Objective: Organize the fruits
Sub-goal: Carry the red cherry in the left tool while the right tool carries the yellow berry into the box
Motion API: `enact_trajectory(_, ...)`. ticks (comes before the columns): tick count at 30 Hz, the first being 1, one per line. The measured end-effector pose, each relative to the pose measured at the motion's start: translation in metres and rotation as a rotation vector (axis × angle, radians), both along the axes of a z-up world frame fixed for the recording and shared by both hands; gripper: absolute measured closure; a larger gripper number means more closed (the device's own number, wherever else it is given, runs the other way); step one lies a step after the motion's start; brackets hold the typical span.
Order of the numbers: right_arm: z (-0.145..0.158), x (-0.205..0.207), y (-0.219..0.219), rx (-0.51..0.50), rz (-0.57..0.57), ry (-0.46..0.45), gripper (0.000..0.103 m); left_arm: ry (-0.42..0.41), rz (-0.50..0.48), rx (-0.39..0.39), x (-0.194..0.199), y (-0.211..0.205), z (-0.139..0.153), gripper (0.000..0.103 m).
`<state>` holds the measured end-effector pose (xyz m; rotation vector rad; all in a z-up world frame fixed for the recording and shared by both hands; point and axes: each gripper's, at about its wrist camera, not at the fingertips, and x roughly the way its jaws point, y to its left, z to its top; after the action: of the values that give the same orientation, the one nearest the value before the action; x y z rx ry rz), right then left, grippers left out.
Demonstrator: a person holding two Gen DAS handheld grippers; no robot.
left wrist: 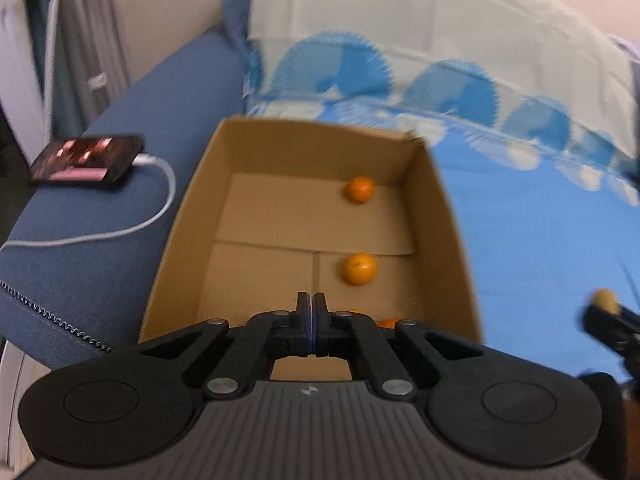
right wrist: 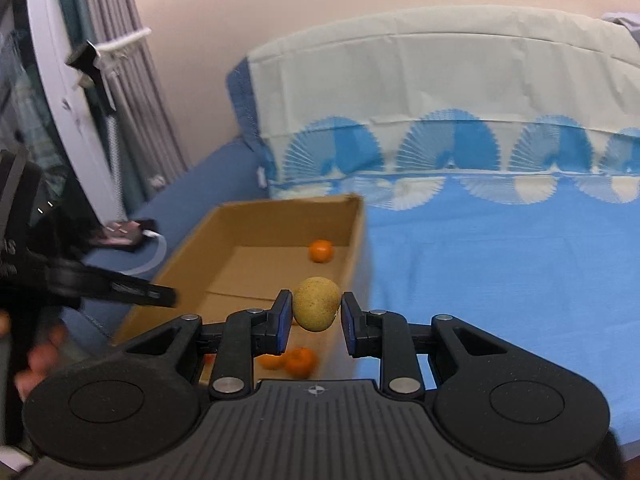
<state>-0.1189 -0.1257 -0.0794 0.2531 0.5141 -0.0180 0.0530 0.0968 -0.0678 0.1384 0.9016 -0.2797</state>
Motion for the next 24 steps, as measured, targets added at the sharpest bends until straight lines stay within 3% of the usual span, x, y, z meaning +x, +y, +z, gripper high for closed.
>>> enact_trajectory(7,-0.018,0.018,-0.019,0.009,0.005,0.025,0.076,0.078,0.052,-0.020,0.027,0.013,-0.014,0.103)
enact_trajectory(9,-0.019,0.022,-0.019,0.006,0.013,0.020,0.076,0.078,0.043,-0.029,0.028,0.011,-0.012,0.097)
enact_trajectory(10,-0.019,0.024,-0.019,0.010,0.019,0.019,0.076,0.075,0.037,-0.032,0.029,0.010,-0.010,0.084)
enact_trajectory(12,-0.020,0.026,-0.018,0.020,0.026,0.019,0.076,0.055,0.033,-0.040,0.027,0.006,-0.007,0.047)
enact_trajectory(14,-0.021,0.028,-0.014,0.022,0.045,0.024,0.076,0.030,0.042,-0.042,0.022,0.005,-0.003,0.030)
enact_trajectory(19,-0.015,0.034,0.000,0.012,0.091,0.040,0.076,-0.006,0.043,-0.080,0.002,0.007,0.005,0.017)
enact_trajectory(24,-0.005,0.049,0.024,-0.046,0.126,0.085,0.076,0.030,0.082,-0.169,-0.021,0.033,0.002,0.016)
